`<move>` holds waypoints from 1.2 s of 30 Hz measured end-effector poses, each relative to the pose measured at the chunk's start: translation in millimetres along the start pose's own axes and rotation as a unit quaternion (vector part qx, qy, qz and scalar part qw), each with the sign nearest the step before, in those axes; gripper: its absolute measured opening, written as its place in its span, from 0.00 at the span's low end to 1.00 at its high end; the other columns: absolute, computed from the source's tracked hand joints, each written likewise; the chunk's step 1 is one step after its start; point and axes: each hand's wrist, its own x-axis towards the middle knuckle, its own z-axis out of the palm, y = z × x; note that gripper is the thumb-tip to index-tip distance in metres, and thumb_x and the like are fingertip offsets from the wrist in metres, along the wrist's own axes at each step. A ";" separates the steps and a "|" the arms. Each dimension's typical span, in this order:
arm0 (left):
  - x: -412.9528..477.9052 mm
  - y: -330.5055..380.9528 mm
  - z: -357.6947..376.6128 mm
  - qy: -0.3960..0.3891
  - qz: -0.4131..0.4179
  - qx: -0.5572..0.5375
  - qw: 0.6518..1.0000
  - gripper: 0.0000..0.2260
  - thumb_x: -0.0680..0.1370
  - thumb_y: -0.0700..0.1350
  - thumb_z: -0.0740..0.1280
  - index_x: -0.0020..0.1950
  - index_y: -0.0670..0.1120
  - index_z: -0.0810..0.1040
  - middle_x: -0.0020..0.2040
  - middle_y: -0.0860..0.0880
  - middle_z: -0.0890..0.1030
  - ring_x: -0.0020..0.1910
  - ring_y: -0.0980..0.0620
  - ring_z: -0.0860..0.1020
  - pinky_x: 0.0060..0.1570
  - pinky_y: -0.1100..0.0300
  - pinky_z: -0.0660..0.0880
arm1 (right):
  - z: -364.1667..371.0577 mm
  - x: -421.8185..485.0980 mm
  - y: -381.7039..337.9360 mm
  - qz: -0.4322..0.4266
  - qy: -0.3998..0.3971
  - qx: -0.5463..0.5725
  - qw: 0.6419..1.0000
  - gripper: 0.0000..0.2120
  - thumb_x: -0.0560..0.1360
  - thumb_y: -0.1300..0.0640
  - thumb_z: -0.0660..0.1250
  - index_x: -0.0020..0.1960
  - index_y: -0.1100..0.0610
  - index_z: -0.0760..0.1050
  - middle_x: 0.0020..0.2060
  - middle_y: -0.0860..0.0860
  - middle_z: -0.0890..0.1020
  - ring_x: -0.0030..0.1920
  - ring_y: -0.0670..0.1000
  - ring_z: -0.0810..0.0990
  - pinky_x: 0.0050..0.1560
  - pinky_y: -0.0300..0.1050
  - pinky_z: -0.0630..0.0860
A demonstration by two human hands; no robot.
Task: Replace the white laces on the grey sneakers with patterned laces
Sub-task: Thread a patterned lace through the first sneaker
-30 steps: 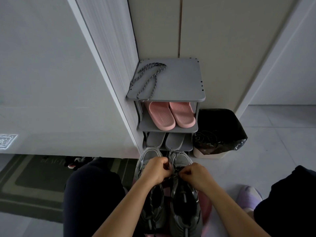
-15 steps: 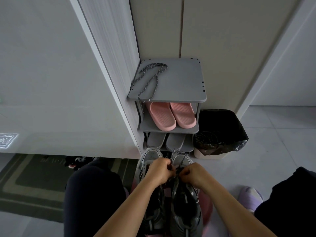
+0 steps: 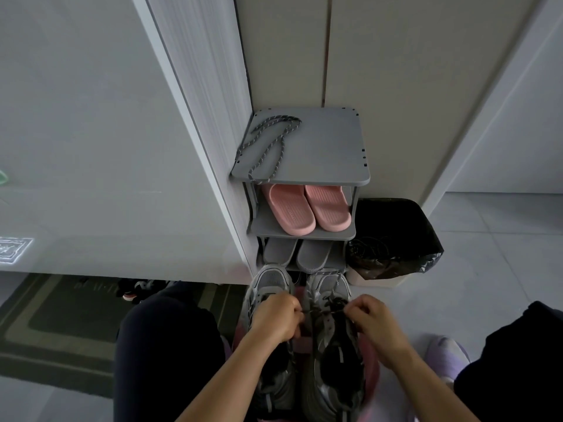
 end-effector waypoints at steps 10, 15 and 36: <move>-1.3 -7.7 -6.7 0.023 -0.017 0.059 0.998 0.09 0.77 0.44 0.61 0.48 0.45 0.81 0.47 0.46 0.84 0.47 0.48 0.81 0.48 0.57 0.77 | -117.6 -5.2 12.3 0.037 0.221 0.291 0.930 0.07 0.73 0.56 0.67 0.36 0.52 0.75 0.33 0.49 0.73 0.33 0.43 0.76 0.37 0.36 0.79; -3.3 -4.1 -5.7 -0.030 -0.002 -0.013 0.999 0.10 0.78 0.44 0.63 0.58 0.44 0.78 0.52 0.47 0.83 0.46 0.53 0.81 0.44 0.63 0.75 | -115.0 9.7 32.1 0.134 0.265 0.450 0.842 0.16 0.78 0.61 0.55 0.33 0.55 0.70 0.15 0.44 0.70 0.16 0.41 0.67 0.37 0.42 0.73; 0.1 4.3 -7.2 0.067 0.029 -0.026 0.997 0.07 0.76 0.51 0.67 0.46 0.48 0.79 0.38 0.53 0.79 0.38 0.55 0.78 0.31 0.67 0.65 | -35.2 -8.0 0.6 -0.075 -0.022 -0.268 0.960 0.13 0.75 0.59 0.65 0.34 0.49 0.67 0.33 0.45 0.75 0.34 0.44 0.72 0.37 0.34 0.68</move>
